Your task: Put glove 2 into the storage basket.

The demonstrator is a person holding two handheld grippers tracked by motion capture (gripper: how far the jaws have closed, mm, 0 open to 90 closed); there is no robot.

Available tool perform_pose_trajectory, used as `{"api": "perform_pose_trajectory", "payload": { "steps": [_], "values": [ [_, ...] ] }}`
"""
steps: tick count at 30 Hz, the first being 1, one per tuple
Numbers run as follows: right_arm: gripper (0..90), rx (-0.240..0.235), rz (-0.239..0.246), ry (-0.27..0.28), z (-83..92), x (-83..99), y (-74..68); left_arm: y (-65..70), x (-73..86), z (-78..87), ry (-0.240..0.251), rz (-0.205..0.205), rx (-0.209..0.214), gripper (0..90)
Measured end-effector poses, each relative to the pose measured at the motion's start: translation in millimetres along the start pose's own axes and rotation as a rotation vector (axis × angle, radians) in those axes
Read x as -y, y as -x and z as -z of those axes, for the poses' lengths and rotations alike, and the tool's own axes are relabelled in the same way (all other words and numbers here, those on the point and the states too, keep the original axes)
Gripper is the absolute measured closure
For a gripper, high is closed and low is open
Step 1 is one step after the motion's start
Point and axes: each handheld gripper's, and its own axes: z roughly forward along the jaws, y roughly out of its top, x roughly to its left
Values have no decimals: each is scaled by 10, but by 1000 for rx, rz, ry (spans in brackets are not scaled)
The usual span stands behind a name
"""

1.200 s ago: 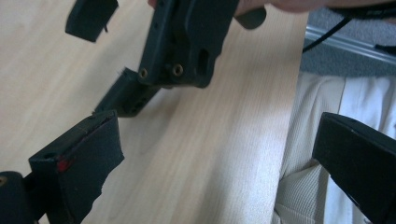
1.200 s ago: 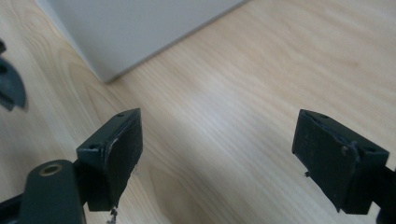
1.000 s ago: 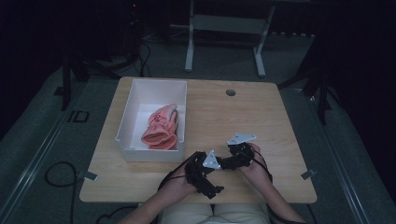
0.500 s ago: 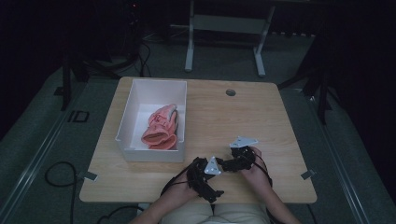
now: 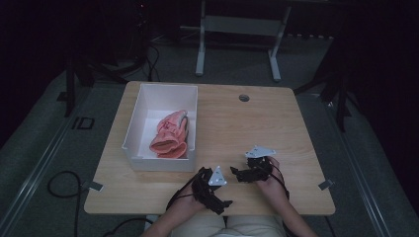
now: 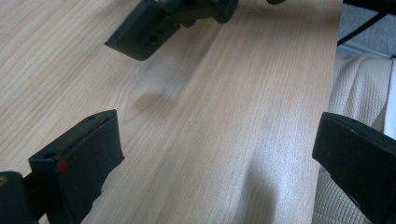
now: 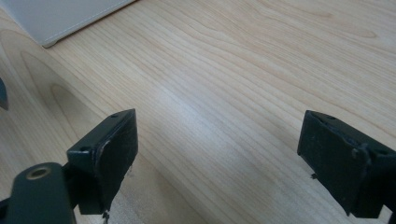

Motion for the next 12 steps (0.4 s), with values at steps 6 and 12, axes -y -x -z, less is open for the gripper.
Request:
{"api": "perform_pose_trajectory", "payload": {
  "steps": [6, 12],
  "values": [
    [121, -11, 9, 2, -17, 29, -13, 46, 17, -54, -8, -31, -1, 12],
    [121, -11, 15, -1, -43, 60, 1, 55, 31, -81, -28, -35, 4, 12]
  ]
}}
